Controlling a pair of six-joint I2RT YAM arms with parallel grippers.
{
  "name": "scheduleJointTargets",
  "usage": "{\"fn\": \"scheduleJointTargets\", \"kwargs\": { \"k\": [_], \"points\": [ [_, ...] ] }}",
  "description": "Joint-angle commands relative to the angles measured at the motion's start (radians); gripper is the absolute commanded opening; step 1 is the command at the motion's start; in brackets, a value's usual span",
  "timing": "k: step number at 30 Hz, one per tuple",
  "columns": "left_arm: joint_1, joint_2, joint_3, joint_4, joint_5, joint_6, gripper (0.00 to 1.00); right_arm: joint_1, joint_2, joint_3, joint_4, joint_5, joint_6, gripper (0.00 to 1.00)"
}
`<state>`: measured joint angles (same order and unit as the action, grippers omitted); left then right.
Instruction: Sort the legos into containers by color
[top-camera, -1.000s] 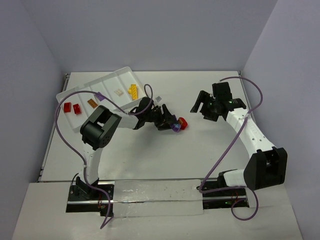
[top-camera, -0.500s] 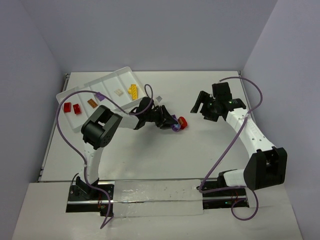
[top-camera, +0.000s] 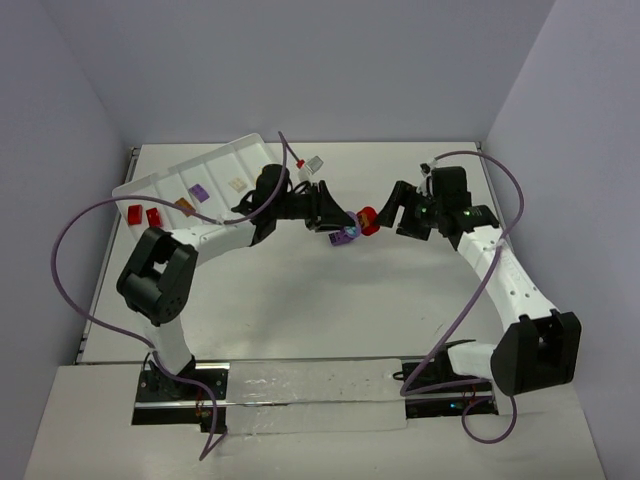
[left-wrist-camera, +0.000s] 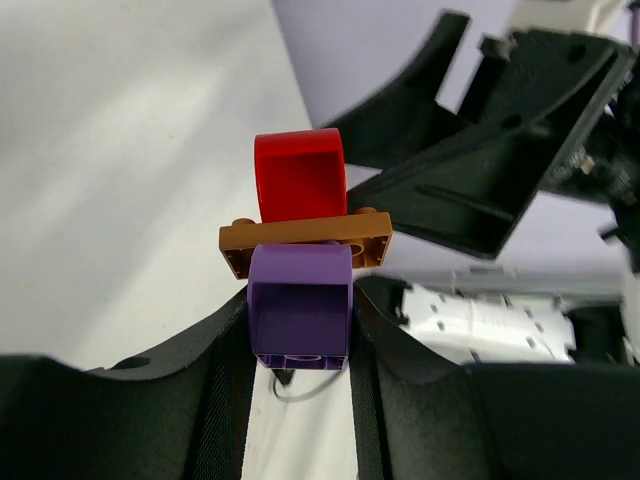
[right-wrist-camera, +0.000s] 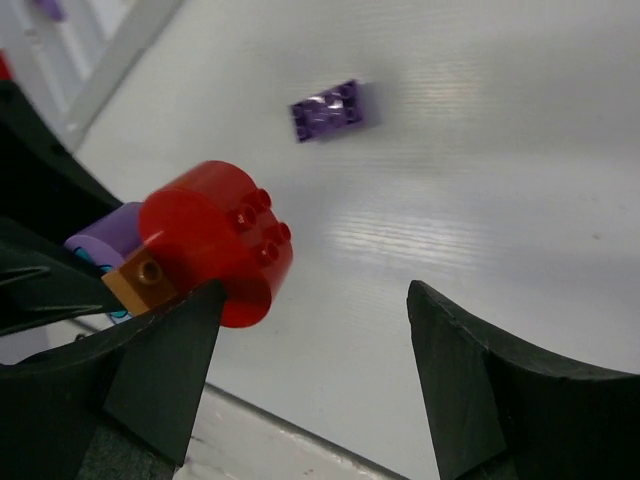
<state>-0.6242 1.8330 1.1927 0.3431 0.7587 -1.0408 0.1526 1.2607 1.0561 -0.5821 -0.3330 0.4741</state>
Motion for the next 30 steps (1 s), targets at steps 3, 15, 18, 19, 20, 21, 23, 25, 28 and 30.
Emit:
{"fn": "scheduleJointTargets", "kwargs": {
  "k": [3, 15, 18, 19, 20, 21, 23, 25, 28, 30],
  "points": [
    [0.097, -0.062, -0.035, 0.114, 0.289, 0.035, 0.00, -0.016, -0.132, -0.040, 0.283, -0.375, -0.014, 0.80],
    [0.115, -0.077, -0.013, 0.127, 0.365, 0.058, 0.00, -0.060, -0.094, -0.102, 0.465, -0.556, 0.114, 0.81],
    [0.118, -0.081, -0.012, 0.133, 0.370, 0.051, 0.00, -0.088, -0.084, -0.146, 0.510, -0.560, 0.158, 0.81],
    [0.119, -0.081, -0.012, 0.138, 0.372, 0.046, 0.00, -0.091, -0.077, -0.155, 0.519, -0.560, 0.162, 0.81],
    [0.120, -0.082, -0.012, 0.142, 0.373, 0.043, 0.00, -0.093, -0.071, -0.162, 0.525, -0.564, 0.164, 0.81],
    [0.121, -0.084, -0.012, 0.145, 0.373, 0.042, 0.00, -0.093, -0.064, -0.169, 0.533, -0.575, 0.167, 0.81],
    [0.122, -0.088, -0.012, 0.149, 0.377, 0.039, 0.00, -0.093, -0.050, -0.184, 0.554, -0.591, 0.172, 0.81],
    [0.124, -0.092, -0.012, 0.154, 0.381, 0.032, 0.00, -0.093, -0.038, -0.194, 0.566, -0.626, 0.170, 0.81],
    [0.124, -0.090, -0.006, 0.162, 0.387, 0.025, 0.00, -0.093, -0.021, -0.209, 0.608, -0.684, 0.179, 0.82],
    [0.125, -0.090, -0.002, 0.172, 0.390, 0.016, 0.00, -0.090, -0.009, -0.215, 0.619, -0.702, 0.179, 0.82]
  ]
}}
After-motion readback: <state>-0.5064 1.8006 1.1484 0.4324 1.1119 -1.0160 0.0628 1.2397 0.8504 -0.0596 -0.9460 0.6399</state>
